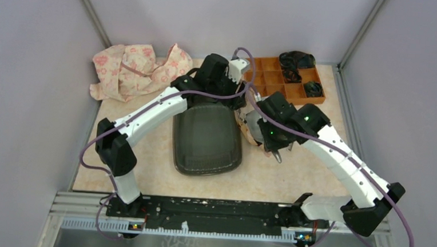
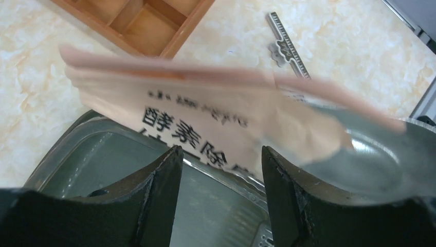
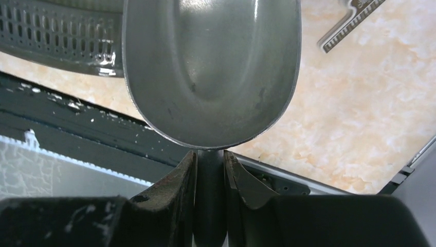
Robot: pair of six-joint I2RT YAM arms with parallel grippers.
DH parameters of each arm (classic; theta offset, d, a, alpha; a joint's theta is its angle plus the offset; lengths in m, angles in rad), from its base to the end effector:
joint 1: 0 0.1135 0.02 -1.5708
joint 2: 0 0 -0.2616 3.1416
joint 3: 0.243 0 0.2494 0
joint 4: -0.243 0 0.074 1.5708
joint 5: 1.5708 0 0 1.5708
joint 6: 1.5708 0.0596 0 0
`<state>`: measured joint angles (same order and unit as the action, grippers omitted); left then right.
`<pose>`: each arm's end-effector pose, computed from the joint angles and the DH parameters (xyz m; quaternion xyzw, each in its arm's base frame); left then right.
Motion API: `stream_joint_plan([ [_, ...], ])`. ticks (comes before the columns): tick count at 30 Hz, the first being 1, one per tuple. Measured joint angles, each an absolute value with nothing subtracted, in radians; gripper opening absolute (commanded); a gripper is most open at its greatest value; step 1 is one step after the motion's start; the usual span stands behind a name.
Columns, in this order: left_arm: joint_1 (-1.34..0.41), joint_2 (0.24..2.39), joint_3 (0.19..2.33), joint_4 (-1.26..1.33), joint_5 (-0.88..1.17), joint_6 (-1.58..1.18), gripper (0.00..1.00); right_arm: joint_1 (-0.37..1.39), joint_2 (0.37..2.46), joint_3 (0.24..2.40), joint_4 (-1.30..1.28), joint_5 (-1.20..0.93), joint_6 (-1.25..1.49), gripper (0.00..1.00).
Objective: Fill the litter box with clean litter
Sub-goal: Open the cat litter bag at the center of the board.
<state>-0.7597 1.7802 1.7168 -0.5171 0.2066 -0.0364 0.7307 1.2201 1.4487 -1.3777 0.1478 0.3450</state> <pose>0.3037 -0.3053 0.3414 0.3555 0.8013 -0.2668 0.4005 0.1598 0.1314 0.3512 -0.1717 0.9601 0.0449 0.2162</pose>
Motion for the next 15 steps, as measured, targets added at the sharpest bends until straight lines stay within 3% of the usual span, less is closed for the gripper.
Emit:
stream_joint_plan([
  [5,-0.734,1.773,1.710,-0.514,0.180,-0.057,0.64,0.757,1.224,1.407,-1.352,0.150,0.366,0.00],
  [12,-0.720,1.761,1.707,-0.516,0.157,-0.071,0.63,0.496,1.164,1.479,-1.279,0.229,0.391,0.00],
  [15,-0.720,1.761,1.708,-0.517,0.151,-0.075,0.62,0.466,1.110,1.503,-1.237,0.281,0.403,0.00],
])
